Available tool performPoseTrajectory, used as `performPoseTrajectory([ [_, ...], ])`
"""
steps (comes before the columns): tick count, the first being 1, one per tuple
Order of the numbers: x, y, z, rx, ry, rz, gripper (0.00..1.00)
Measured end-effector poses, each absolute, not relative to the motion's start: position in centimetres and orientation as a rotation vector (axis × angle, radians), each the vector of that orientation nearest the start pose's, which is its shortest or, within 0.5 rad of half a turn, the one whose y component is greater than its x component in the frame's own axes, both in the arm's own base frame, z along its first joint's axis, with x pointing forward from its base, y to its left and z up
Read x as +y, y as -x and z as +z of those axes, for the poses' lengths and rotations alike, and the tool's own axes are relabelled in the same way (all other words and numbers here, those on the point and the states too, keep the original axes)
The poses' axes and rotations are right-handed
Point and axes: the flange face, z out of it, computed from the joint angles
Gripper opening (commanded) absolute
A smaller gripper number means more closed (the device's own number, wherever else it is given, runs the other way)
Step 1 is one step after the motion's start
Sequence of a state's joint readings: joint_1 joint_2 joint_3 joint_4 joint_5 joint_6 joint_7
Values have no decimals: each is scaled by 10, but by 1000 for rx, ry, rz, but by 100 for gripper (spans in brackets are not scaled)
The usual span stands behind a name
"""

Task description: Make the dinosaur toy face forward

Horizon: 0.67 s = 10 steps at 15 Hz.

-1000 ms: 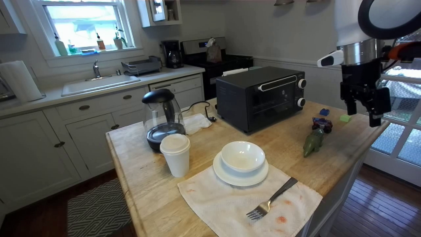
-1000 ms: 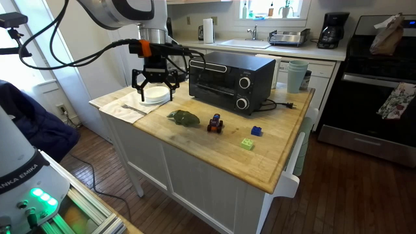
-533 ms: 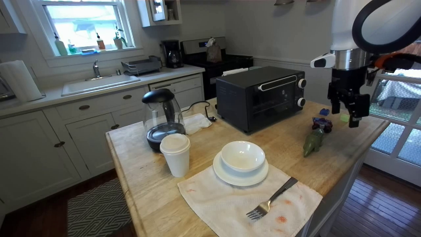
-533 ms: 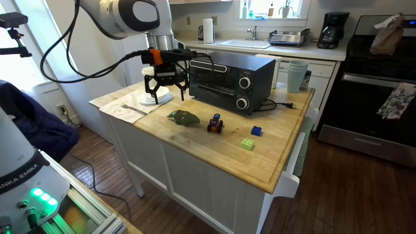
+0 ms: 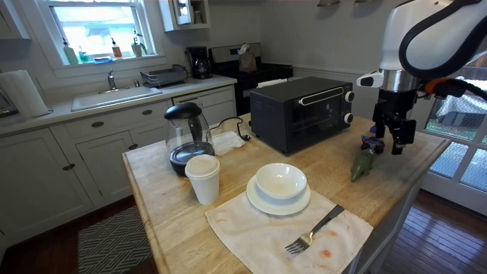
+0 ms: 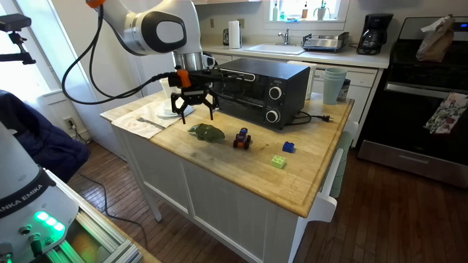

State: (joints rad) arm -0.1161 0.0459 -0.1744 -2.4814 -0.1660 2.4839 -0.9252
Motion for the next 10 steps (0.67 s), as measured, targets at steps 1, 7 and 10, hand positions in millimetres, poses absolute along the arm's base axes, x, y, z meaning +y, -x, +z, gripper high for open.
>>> performPoseTrajectory([
  [1, -135, -451, 263, -1193, 2964, 133, 100],
  [7, -136, -455, 251, -1184, 2959, 118, 100],
  [10, -134, -456, 250, -1197, 2953, 119, 100],
])
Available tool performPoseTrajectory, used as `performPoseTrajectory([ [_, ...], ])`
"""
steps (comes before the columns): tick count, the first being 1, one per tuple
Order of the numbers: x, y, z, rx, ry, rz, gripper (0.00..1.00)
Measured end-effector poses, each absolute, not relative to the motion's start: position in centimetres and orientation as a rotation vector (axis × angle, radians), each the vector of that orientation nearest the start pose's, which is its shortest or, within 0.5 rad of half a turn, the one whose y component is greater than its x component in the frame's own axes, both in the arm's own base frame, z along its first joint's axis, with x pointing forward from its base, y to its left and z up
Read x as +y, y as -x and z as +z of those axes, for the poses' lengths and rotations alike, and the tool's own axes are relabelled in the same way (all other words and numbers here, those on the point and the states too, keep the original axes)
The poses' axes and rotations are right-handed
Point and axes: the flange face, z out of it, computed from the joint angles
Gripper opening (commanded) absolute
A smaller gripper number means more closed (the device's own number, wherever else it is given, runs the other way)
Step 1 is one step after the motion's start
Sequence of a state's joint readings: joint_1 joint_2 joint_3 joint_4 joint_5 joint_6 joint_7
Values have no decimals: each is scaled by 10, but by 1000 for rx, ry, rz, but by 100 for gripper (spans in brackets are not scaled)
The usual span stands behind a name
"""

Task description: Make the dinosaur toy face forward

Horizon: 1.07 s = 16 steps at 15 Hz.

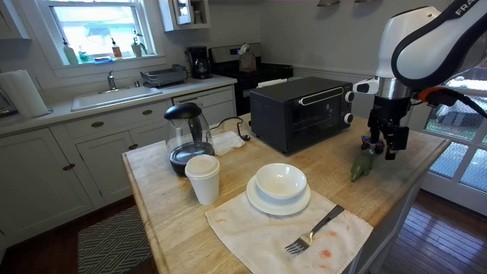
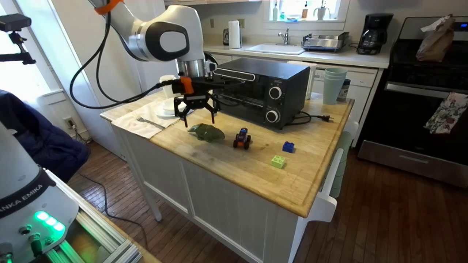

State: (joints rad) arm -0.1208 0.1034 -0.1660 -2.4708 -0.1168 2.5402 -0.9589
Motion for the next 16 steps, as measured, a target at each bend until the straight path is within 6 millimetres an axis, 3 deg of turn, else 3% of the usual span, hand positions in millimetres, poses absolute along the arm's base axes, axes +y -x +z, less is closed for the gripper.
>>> performPoseTrajectory([
  [6, -126, -461, 240, -1319, 2913, 90, 100],
  [10, -131, -459, 228, -1387, 2870, 113, 100],
  [16, -137, -460, 226, -1462, 2850, 78, 100],
])
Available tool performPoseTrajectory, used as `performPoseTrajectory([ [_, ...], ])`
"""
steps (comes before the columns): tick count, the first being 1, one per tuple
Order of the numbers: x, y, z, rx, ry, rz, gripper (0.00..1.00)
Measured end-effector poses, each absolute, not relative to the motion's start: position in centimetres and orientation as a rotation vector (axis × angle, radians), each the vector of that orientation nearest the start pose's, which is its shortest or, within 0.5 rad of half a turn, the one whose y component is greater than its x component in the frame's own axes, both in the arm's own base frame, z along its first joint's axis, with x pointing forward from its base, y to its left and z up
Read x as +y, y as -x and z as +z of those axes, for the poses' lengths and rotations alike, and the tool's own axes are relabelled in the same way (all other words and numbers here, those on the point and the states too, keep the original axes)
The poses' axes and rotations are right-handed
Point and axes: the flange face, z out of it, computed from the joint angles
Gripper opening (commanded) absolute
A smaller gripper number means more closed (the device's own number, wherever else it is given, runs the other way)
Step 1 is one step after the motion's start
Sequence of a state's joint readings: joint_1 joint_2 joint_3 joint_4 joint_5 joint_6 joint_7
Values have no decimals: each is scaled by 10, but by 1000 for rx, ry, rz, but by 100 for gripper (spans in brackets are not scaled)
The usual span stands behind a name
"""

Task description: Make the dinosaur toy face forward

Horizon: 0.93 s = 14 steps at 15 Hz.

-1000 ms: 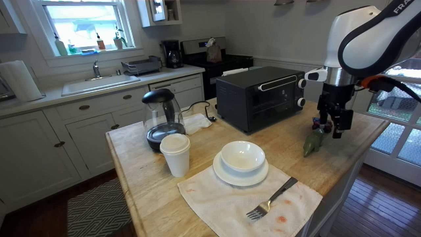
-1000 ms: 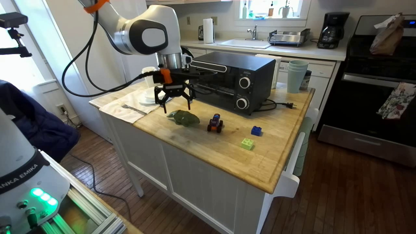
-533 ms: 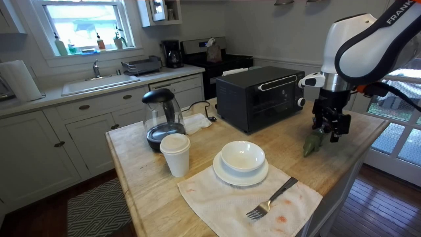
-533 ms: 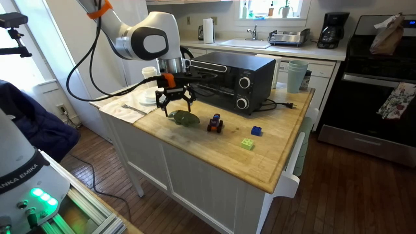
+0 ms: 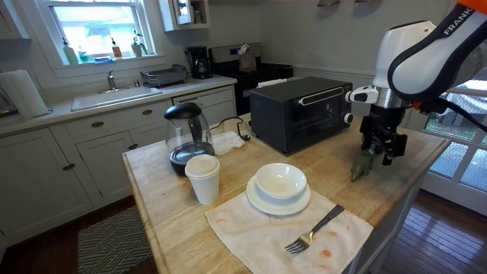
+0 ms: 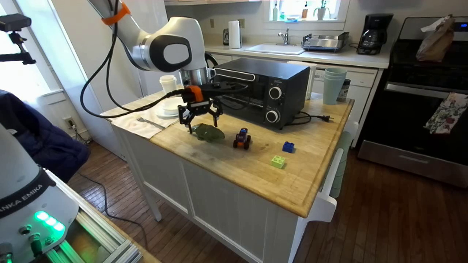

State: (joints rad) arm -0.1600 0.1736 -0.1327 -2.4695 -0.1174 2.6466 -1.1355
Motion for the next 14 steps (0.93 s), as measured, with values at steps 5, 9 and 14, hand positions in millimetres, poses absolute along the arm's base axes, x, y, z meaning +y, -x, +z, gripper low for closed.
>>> performPoseTrajectory([
  [5, -134, -463, 221, -1489, 2836, 61, 100],
  [9, -128, -471, 211, -1474, 2816, 46, 100],
  [14, -127, -481, 202, -1465, 2804, 40, 83],
])
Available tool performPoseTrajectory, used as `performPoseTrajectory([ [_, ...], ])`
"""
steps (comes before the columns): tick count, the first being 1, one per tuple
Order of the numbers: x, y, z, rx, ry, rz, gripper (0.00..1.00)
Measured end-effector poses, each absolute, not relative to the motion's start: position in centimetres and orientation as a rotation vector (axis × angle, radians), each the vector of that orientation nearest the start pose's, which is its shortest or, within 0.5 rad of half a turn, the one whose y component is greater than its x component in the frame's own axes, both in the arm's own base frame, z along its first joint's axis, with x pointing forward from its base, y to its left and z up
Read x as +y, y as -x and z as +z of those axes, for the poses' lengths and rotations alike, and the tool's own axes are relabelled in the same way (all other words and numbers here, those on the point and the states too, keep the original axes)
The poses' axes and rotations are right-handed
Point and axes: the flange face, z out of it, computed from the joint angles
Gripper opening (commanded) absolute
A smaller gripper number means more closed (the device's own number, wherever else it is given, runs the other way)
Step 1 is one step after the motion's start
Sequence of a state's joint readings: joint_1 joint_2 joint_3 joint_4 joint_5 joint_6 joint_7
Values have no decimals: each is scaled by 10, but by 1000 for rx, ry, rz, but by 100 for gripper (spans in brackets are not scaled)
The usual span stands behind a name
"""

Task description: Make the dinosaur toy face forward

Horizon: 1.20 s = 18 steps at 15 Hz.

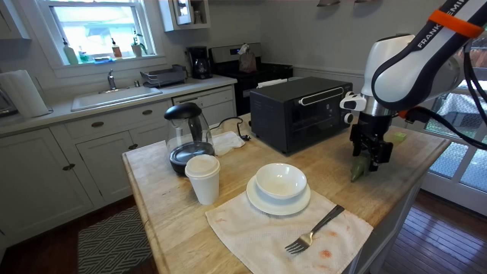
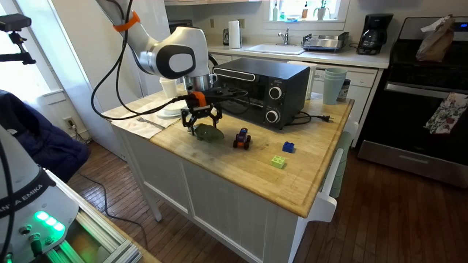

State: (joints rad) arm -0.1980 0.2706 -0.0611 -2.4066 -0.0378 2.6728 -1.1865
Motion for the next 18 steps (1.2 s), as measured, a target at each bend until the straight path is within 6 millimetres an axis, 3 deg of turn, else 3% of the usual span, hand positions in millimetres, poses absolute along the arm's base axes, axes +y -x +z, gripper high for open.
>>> performPoseTrajectory([
  [4, -128, -484, 199, -1456, 2803, 35, 69],
  [9, -128, -485, 199, -1431, 2807, 22, 69],
  [12, -128, -485, 199, -1397, 2812, 11, 52],
  [14, -128, -486, 199, -1363, 2816, 0, 28],
  [18, -129, -490, 200, -1270, 2830, -38, 28],
])
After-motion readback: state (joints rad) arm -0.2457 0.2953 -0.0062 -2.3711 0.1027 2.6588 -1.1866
